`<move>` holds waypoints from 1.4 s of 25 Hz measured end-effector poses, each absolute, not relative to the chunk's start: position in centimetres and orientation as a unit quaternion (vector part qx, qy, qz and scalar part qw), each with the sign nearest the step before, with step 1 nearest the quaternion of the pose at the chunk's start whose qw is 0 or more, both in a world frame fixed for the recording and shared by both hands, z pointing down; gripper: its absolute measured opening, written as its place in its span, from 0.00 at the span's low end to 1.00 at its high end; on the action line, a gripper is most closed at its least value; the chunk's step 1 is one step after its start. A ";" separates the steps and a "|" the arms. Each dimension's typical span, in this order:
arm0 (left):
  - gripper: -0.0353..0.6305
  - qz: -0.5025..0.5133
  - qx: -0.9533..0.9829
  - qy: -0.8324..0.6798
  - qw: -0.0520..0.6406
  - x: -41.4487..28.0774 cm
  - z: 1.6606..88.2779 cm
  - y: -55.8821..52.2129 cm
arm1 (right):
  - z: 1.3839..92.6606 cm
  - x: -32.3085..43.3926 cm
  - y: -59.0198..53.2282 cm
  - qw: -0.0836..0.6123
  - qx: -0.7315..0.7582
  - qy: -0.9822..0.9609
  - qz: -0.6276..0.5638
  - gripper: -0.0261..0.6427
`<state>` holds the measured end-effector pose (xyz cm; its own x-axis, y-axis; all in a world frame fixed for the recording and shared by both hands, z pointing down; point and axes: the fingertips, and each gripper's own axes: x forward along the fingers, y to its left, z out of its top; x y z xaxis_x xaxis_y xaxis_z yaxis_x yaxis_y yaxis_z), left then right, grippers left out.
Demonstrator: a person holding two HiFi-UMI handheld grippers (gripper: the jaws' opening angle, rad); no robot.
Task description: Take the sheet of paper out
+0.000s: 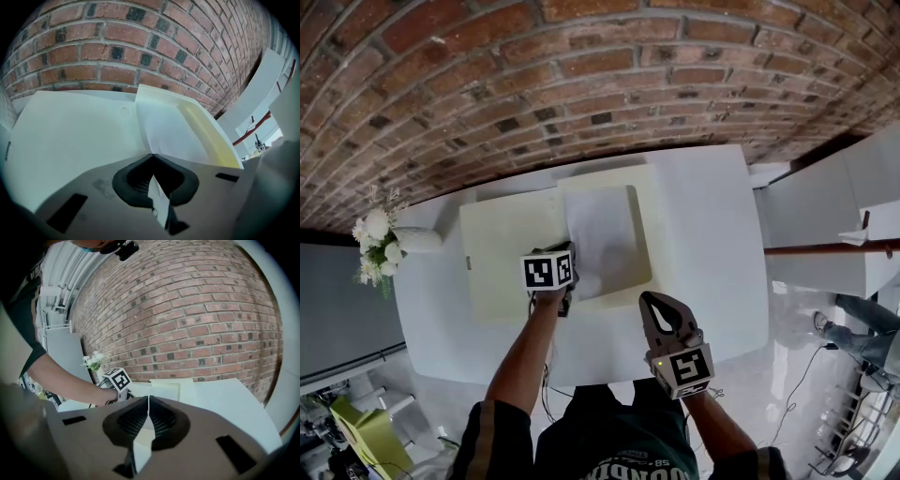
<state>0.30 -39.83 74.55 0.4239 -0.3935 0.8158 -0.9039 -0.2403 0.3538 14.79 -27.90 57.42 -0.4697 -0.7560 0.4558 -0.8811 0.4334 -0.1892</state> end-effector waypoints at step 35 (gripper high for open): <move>0.07 0.279 0.737 -0.487 0.377 -8.6 70.9 -38.5 | 55.7 10.1 -27.3 0.155 0.477 -0.845 0.185 0.14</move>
